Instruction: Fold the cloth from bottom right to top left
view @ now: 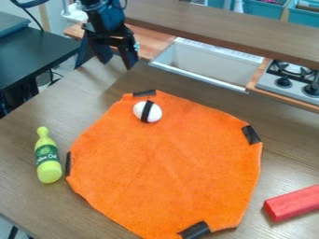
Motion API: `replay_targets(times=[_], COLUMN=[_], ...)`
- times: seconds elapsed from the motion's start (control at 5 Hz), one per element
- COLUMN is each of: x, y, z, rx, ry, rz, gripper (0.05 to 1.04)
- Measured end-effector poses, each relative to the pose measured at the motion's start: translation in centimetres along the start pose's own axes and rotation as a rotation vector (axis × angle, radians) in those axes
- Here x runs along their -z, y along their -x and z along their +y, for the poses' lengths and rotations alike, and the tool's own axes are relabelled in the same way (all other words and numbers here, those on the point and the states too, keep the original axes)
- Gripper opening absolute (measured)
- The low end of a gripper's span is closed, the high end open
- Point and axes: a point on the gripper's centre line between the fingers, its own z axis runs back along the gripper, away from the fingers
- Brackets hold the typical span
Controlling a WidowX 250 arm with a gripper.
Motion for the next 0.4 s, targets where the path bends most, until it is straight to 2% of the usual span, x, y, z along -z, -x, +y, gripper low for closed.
replay_targets(times=[0.2,0.4], x=[1.6,2.4], y=[0.9,0.7], z=[-0.1,-4.0], rx=[-0.006,0.156], ry=[0.023,0.116], rz=[0.042,0.046], gripper=[1.000,1.000])
